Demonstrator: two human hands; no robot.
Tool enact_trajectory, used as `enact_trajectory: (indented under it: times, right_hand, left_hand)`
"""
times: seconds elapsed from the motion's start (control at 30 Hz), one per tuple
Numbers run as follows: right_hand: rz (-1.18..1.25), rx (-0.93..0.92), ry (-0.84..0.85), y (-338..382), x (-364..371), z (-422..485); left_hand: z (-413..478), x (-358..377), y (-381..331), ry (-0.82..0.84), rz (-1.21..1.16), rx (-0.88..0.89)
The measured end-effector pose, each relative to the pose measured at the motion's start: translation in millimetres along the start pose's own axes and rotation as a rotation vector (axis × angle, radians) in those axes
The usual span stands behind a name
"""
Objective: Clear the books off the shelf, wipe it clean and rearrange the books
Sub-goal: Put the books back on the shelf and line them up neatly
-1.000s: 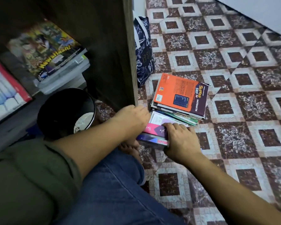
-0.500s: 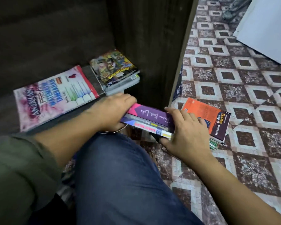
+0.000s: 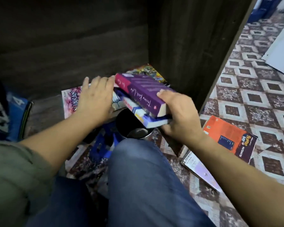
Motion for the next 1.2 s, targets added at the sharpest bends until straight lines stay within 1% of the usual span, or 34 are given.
enact_trajectory:
  times: [0.03, 0.07, 0.13, 0.2, 0.3, 0.37, 0.43, 0.5, 0.67, 0.73, 0.87, 0.93, 0.97, 1.0, 1.07, 1.1, 1.13, 1.17, 1.2]
  right_hand:
    - [-0.044, -0.013, -0.021, -6.5, 4.0, 9.9]
    - [-0.086, -0.024, -0.037, -13.6, 9.1, 19.8]
    - [-0.165, -0.041, -0.033, -29.4, 21.8, 37.8]
    - [-0.235, -0.047, 0.012, -47.9, 39.3, 52.8]
    - [-0.356, -0.052, 0.135, -76.7, 75.4, 66.0]
    - [-0.404, -0.040, 0.287, -91.9, 99.1, 65.8]
    - [-0.412, 0.027, 0.403, -103.2, 114.4, 60.0]
    - [-0.413, 0.093, 0.501, -111.8, 121.0, 54.9]
    - [-0.398, 0.089, 0.710, -122.5, 117.3, 67.6]
    - [-0.378, 0.115, 0.748, -123.6, 116.9, 67.8]
    - [-0.317, 0.181, 0.749, -122.3, 125.4, 68.1]
    - [-0.339, 0.225, 0.761, -117.1, 129.8, 68.3]
    - [-0.343, 0.236, 0.737, -112.7, 130.8, 64.9]
    - [-0.334, 0.239, 0.681, -108.0, 129.9, 56.8]
    - [-0.285, 0.225, 0.485, -100.1, 122.8, 24.2]
    - [-0.252, 0.215, 0.389, -97.6, 117.9, -0.7]
    - [-0.220, 0.225, 0.331, -95.9, 111.4, -30.7]
    - [-0.195, 0.255, 0.333, -95.2, 104.6, -65.5]
    - [-0.179, 0.299, 0.381, -95.4, 96.3, -101.7]
  left_hand:
    - [0.7, 8.9, 4.0, 0.089, 0.020, -0.068]
    - [1.1, 18.9, 7.8, 0.163, 0.031, -0.092]
    - [3.6, 41.9, 13.0, 0.282, 0.004, -0.049]
    - [9.7, 61.4, 12.9, 0.355, -0.055, 0.012]
    - [22.1, 84.9, 6.8, 0.422, -0.144, 0.050]
    - [26.8, 98.9, 3.1, 0.465, -0.213, -0.003]
    - [29.8, 109.1, 3.3, 0.448, -0.254, -0.064]
    - [32.3, 115.0, 6.1, 0.394, -0.267, -0.087]
    - [34.6, 121.2, 6.8, 0.329, -0.248, -0.087]
    - [35.5, 123.7, 5.4, 0.327, -0.234, -0.096]
    - [35.0, 126.3, 4.1, 0.339, -0.249, -0.130]
    - [34.1, 122.1, 2.0, 0.388, -0.248, -0.134]
    - [34.8, 118.6, 1.2, 0.431, -0.234, -0.145]
    - [36.4, 113.1, 0.0, 0.489, -0.196, -0.151]
    - [41.4, 96.6, -9.0, 0.566, -0.008, -0.092]
    - [44.0, 86.8, -18.1, 0.537, 0.084, -0.036]
    - [47.0, 75.1, -31.2, 0.466, 0.137, 0.035]
    - [50.7, 63.1, -48.2, 0.379, 0.150, 0.119]
    - [53.7, 51.1, -67.4, 0.292, 0.125, 0.209]
Point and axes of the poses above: each hand's wrist, its own z-axis towards the middle knuckle, its own x-axis out of the palm, y = z × x, the point moved 1 cm from there along z, towards the middle knuckle, and after that the axes turned 3 degrees about -y, right-handed, at the moved point
